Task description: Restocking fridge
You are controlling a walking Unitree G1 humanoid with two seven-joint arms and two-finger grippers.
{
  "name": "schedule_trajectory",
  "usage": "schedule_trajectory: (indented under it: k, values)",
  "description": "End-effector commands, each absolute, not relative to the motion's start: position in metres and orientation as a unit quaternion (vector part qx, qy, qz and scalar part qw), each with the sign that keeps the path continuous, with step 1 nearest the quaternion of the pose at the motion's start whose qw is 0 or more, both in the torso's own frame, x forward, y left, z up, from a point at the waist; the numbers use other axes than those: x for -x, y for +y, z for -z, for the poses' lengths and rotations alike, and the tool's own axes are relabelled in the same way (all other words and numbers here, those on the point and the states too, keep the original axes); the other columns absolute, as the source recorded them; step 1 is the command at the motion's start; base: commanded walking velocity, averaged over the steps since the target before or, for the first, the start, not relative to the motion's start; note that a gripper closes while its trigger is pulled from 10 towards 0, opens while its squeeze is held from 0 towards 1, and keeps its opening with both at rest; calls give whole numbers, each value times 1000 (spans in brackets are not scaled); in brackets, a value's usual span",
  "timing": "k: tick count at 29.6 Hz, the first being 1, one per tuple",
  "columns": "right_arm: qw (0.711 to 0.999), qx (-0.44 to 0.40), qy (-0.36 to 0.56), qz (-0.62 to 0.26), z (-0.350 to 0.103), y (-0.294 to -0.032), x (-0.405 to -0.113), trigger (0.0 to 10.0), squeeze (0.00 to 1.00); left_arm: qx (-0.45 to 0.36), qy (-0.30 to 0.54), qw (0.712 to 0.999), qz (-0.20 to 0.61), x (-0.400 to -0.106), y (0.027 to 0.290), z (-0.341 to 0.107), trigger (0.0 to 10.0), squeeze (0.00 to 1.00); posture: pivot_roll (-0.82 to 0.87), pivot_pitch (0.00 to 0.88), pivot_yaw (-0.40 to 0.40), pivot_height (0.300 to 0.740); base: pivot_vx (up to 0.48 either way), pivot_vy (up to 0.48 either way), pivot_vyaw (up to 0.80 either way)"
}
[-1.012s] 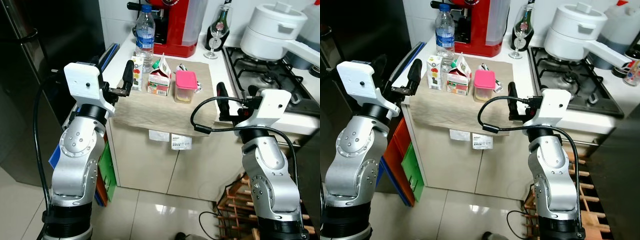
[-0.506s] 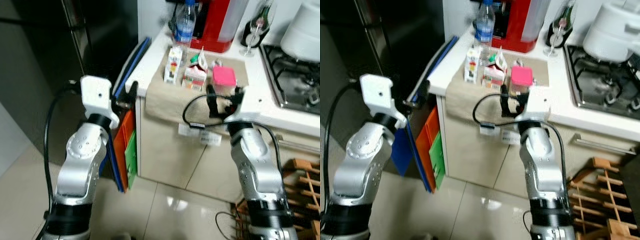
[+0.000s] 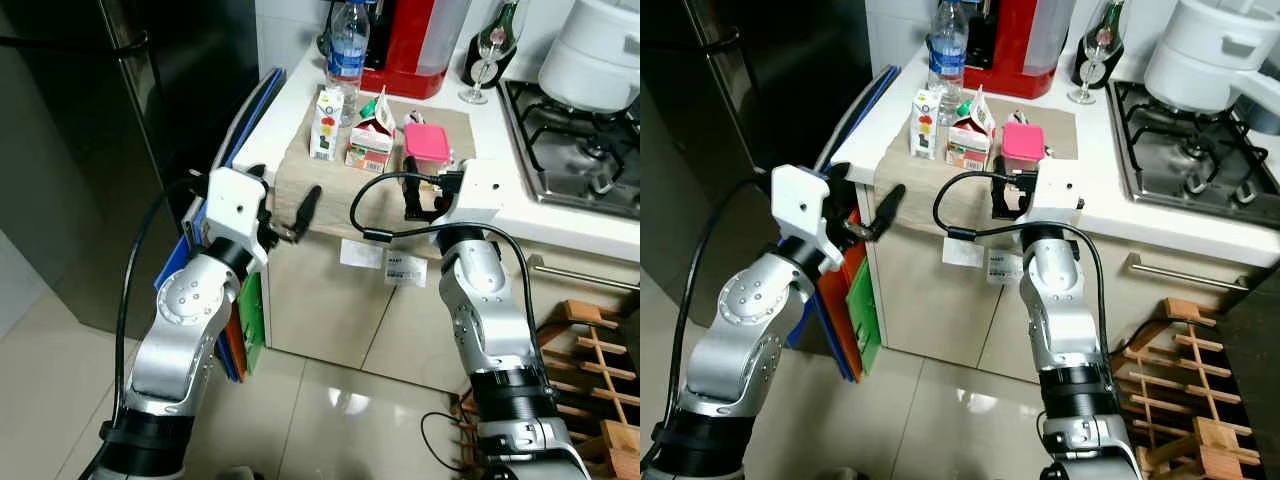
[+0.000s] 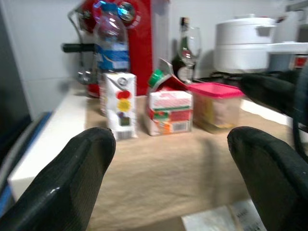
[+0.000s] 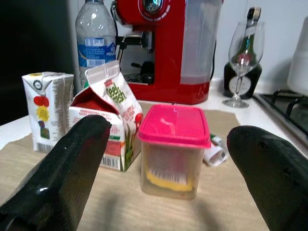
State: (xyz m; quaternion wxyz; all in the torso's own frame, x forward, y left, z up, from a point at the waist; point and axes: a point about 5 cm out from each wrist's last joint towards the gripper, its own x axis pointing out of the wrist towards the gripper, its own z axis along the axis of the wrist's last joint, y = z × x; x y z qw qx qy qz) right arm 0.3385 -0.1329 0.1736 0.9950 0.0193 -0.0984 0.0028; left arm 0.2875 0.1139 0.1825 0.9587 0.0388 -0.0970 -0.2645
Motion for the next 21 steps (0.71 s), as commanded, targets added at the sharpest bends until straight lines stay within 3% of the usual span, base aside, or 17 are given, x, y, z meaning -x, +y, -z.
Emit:
schedule_trajectory:
  k: [1, 10, 21]
  values:
    - [994, -12, -105, 14, -175, -137, -340, 10000, 0, -32, -80, 955, 283, -286, 113, -176, 10000, 0, 17, 3, -54, 740, 0, 0, 0]
    - [994, -21, -98, 52, -178, -141, -349, 10000, 0, -20, -72, 945, 319, -271, 107, -176, 10000, 0, 35, 97, -37, 740, 0, 0, 0]
    - [994, -32, -85, 58, -176, -145, -367, 10000, 0, -4, -68, 935, 347, -247, 105, -175, 10000, 0, 93, 122, -40, 740, 0, 0, 0]
